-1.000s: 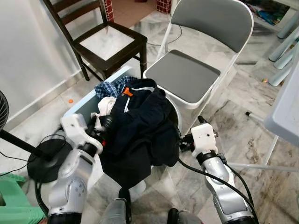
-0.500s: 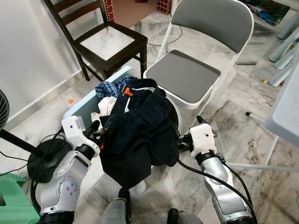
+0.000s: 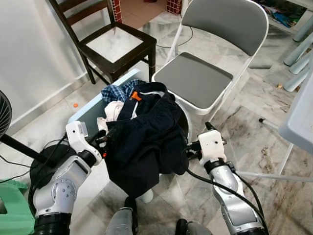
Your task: Hang hanger
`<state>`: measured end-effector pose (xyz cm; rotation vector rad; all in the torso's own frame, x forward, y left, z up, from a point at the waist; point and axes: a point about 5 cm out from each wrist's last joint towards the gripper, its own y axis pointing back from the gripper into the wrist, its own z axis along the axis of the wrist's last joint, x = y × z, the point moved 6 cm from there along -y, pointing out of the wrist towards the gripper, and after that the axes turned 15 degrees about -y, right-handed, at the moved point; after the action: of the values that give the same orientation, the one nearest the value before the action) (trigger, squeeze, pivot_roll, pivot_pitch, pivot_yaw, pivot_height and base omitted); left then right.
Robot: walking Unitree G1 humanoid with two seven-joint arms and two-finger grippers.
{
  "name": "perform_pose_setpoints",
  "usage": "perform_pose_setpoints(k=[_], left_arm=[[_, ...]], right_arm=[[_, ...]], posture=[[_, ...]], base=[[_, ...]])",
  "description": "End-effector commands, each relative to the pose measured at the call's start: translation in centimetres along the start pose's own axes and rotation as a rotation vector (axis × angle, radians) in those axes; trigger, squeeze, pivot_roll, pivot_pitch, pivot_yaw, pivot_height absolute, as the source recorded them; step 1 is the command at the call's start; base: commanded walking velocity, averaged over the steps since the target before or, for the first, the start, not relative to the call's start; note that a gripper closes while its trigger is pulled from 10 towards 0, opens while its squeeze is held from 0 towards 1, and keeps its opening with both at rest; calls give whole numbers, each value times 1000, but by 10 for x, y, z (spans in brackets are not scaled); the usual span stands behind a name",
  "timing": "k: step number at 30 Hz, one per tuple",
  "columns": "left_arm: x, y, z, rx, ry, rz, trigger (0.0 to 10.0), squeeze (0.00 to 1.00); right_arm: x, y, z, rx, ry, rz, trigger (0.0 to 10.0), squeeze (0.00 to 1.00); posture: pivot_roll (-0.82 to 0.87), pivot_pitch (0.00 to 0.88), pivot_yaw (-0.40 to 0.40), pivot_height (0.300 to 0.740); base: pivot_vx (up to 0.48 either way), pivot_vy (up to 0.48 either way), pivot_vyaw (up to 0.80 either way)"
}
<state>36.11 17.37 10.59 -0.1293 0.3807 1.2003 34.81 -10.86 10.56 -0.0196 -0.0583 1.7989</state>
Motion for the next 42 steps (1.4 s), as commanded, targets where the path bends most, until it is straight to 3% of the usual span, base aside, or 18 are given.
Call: perform_pose_setpoints(k=[1, 3, 4, 18, 33, 42], left_arm=[[6, 3, -4, 29, 6, -10, 2275, 0], [6, 2, -3, 31, 5, -18, 2275, 0], [7, 1, -1, 29, 5, -19, 0, 0], [10, -4, 10, -4, -79, -36, 0, 0], [7, -5, 4, -17, 6, -21, 0, 0], [4, -8, 7, -39, -51, 1, 0, 0]], right_arm=[[-1, 5, -5, 14, -1, -13, 10000, 0], [-1, 5, -5, 14, -1, -14, 10000, 0], [-1, 6, -6, 14, -2, -15, 10000, 0], [-3, 7, -7, 14, -1, -30, 10000, 0], [-1, 4, -6, 14, 7, -14, 10000, 0], [0, 4, -6, 13, 8, -12, 10000, 0]], posture=[[128, 306, 9, 740], [127, 306, 9, 740], [125, 307, 11, 740], [123, 304, 20, 740], [132, 303, 8, 740], [132, 298, 8, 740]], base=[[0, 0, 0], [0, 0, 0], [0, 0, 0], [0, 0, 0], [0, 0, 0], [0, 0, 0]])
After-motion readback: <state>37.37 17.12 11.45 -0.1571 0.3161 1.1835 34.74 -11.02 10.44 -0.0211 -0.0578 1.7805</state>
